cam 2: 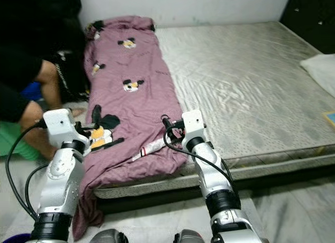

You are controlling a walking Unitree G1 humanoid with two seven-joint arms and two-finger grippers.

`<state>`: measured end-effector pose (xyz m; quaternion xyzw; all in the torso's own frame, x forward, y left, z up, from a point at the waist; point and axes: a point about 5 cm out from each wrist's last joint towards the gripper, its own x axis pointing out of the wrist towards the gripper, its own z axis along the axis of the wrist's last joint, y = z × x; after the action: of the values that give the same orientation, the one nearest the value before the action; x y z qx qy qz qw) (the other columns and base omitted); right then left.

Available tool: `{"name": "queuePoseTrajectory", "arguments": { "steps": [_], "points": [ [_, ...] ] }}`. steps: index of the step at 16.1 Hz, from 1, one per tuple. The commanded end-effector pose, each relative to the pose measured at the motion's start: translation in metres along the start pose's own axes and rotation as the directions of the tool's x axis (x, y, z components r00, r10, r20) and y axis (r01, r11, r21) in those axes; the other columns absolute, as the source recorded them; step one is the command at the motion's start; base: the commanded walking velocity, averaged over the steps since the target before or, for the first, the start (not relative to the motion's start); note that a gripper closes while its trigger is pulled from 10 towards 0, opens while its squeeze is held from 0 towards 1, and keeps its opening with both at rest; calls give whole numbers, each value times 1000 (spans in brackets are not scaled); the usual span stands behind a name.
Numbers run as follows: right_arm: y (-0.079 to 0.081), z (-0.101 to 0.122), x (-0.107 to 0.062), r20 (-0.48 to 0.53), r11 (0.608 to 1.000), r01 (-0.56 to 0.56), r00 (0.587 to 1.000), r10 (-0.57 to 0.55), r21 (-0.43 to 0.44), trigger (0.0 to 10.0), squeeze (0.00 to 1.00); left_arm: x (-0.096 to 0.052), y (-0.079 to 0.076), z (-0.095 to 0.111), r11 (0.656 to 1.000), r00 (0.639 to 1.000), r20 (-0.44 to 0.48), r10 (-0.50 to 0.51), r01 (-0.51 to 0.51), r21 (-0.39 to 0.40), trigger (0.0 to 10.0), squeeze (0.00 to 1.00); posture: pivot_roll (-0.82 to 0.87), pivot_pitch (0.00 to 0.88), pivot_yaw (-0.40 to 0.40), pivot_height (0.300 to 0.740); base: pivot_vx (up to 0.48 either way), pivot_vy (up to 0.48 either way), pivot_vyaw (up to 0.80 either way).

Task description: Clean up the room

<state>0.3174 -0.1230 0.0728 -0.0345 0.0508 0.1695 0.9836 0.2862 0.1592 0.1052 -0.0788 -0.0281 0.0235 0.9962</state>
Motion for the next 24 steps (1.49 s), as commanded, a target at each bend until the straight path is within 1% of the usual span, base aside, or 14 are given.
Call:
{"name": "queuePoseTrajectory", "arguments": {
  "steps": [1,5,9,15,17,21,24],
  "points": [
    [-2,2,0,4,1000,9,1000,-9,8,10000,0,0,0,2,1000,1000,-1,-13,13,9,10000,0,-51,0,13,740,0,0,0],
    [0,4,2,6,1000,1,1000,-1,10,10000,0,1,-2,4,1000,1000,5,-23,23,9,10000,0,-44,0,11,740,0,0,0],
    [-4,7,3,17,999,31,999,-31,17,10000,0,-3,-4,2,999,999,-7,-32,32,4,10000,0,-46,0,19,740,259,0,0],
    [-12,6,1,14,998,58,998,-58,-1,10000,0,-1,-6,2,999,999,-13,-41,41,8,10000,0,-54,0,26,740,318,0,0],
    [-12,6,1,14,998,61,998,-61,-2,10000,0,-1,-6,2,999,999,-11,-43,43,8,10000,0,-55,0,26,740,322,0,0],
    [-13,6,2,13,998,69,998,-69,-11,10000,0,-1,-5,0,999,999,-30,-24,24,21,10000,0,-55,0,28,740,0,0,0],
    [-15,4,1,4,997,80,997,-80,-6,10000,0,-1,-5,0,1000,999,-33,-17,18,10,10000,0,-56,0,30,740,0,0,0]
  ]
}}
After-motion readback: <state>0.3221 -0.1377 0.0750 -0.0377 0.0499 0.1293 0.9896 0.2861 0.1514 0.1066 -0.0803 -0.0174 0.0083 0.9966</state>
